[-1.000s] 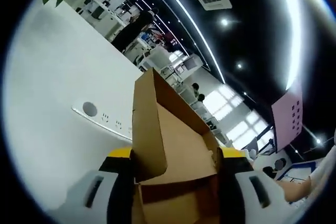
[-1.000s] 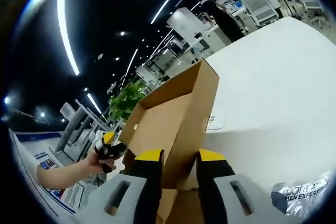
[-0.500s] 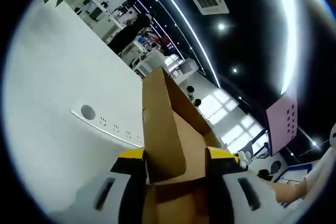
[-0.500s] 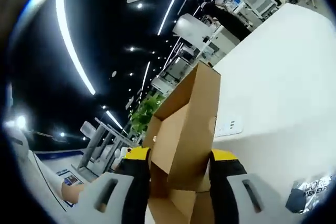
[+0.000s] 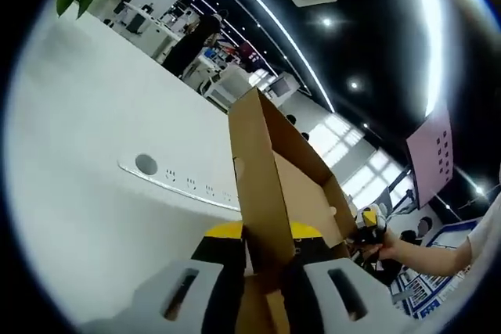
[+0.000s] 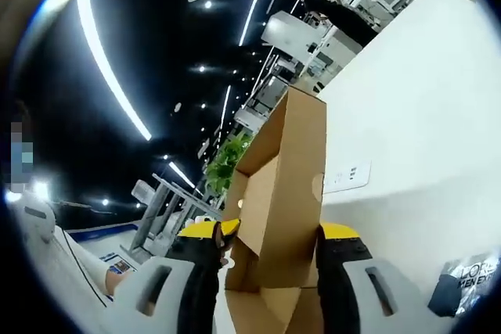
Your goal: Operate the shoe box by opening the lid, removing the specified soft item, and placing it in the target area until the item is outside and the box remains undamaged.
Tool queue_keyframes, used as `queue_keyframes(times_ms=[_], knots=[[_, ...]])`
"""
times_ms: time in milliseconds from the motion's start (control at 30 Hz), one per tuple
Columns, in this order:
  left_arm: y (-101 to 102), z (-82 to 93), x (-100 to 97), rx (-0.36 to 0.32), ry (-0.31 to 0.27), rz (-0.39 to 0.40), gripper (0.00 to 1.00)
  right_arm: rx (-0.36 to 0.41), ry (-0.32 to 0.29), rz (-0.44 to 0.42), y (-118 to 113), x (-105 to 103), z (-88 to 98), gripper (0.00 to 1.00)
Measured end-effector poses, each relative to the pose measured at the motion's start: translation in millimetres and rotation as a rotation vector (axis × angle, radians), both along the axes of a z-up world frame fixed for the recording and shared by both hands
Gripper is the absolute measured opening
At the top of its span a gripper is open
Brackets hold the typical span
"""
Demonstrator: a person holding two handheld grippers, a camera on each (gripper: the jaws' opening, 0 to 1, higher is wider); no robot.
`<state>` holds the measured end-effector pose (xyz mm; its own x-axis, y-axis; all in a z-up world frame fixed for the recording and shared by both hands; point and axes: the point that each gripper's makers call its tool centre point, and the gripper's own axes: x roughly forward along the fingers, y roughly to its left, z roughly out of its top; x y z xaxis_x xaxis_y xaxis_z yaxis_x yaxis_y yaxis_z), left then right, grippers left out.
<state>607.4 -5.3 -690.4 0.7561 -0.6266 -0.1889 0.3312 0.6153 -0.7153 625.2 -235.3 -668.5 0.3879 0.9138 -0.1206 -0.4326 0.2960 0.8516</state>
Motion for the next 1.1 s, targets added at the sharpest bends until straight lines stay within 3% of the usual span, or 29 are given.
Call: queue_keyframes(times_ms=[133,167,233,300,333,367,433,533,600,867,1100], knots=[[-2,2.1,-2.2,-0.021,-0.014,-0.027,0.13,0.201,0.112,-0.026,-2,6,17.6,0.5],[-2,1.9,-2.7,-0.021,-0.013,-0.03,0.13,0.204,0.13,-0.028,-3,6,16.0,0.5],[-7,1.2,-5.1,-0.014,-0.011,-0.046,0.14,0.153,0.106,-0.032,-2,7,10.2,0.44],[-8,0.3,-4.6,0.002,-0.01,-0.047,0.16,0.059,0.065,-0.015,-4,5,-2.6,0.28],[-9,-1.6,-4.3,0.026,-0.012,-0.051,0.19,0.066,0.108,-0.006,-1,1,-2.4,0.28],[-9,-2.4,-3.7,0.05,-0.013,-0.05,0.21,0.058,0.067,-0.025,-1,5,-2.7,0.27],[-10,2.1,-2.8,0.027,-0.004,-0.048,0.33,0.033,0.037,-0.01,0,3,-4.2,0.27],[-12,24.8,4.2,-0.087,-0.023,-0.01,0.66,-0.041,-0.04,0.014,-1,-1,-9.6,0.26],[-12,32.5,5.2,-0.136,-0.028,-0.007,0.75,-0.076,-0.091,0.034,-1,-4,-11.6,0.26],[-6,36.3,10.9,-0.159,-0.034,0.035,0.62,-0.202,-0.281,0.072,-6,-11,-15.7,0.25],[-5,59.6,6.5,-0.212,-0.073,0.051,0.66,-0.319,-0.448,0.105,-6,-18,-14.4,0.24]])
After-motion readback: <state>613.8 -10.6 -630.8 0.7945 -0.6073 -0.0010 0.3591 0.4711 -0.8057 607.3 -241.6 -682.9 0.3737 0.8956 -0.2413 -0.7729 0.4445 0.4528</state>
